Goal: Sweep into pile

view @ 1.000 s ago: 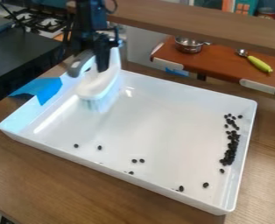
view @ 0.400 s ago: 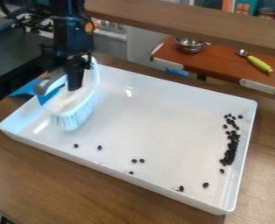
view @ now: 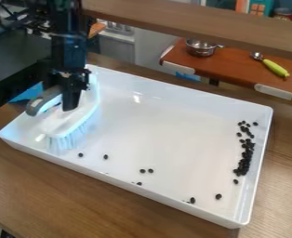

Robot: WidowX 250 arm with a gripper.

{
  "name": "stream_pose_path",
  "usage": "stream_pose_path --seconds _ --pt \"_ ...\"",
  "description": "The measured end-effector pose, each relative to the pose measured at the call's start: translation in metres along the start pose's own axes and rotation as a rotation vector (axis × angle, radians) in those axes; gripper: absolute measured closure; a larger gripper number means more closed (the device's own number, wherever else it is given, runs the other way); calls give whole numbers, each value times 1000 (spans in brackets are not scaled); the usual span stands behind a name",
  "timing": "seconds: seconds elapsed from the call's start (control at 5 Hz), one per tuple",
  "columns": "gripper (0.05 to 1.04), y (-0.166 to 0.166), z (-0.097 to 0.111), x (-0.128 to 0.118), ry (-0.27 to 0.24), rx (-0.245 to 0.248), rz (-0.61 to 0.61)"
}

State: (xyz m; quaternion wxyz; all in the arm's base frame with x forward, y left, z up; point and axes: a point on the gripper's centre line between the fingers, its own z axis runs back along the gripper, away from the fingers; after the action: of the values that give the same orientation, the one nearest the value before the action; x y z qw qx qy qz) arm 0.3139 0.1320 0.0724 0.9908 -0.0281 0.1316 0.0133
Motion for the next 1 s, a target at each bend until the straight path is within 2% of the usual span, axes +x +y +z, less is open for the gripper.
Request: stream_pose_path --seconds 0.2,0.8,1.0 --pt "595 -3 1 -5 -28 34 8" --pt "595 -42 -11 -12 -38 58 28" --pt "595 -60 -13 -12 -31 46 34"
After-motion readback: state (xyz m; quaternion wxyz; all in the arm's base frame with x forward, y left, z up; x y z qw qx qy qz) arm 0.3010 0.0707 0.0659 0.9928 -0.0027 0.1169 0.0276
